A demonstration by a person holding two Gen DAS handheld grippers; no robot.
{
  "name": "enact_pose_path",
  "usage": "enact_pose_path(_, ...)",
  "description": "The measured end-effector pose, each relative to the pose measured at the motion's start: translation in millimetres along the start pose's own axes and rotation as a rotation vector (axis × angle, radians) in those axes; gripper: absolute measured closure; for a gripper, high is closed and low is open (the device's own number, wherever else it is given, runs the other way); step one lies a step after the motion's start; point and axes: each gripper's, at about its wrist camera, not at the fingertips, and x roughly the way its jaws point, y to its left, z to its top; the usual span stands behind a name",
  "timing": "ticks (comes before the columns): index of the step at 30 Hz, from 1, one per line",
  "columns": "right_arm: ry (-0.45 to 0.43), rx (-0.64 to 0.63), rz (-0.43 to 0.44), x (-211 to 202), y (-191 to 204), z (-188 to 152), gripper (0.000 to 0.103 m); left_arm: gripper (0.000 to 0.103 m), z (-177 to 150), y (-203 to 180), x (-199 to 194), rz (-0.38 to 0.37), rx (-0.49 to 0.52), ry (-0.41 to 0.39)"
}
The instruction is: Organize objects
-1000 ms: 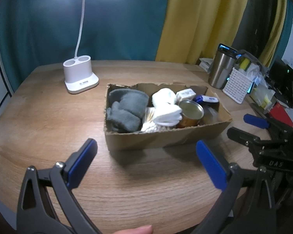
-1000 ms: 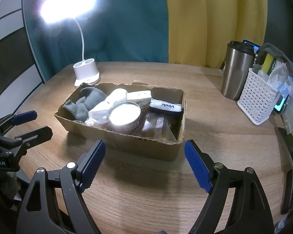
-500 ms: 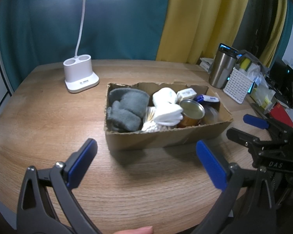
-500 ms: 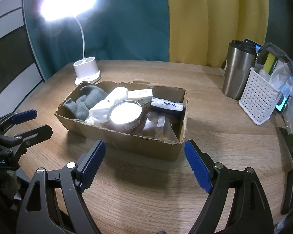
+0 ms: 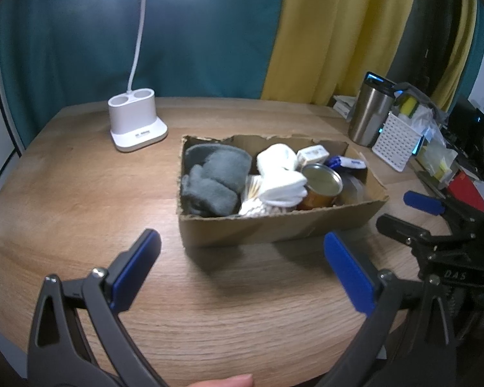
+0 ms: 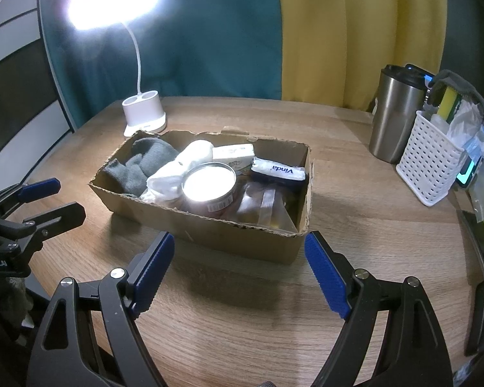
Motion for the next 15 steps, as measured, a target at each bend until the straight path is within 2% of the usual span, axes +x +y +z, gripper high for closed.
enact_pose_path(15,0.011,-0.001,0.003,0.9,-1.2,-1.3,0.018,0.0,0.4,0.2,2.8,0.007,-0.001,0.009)
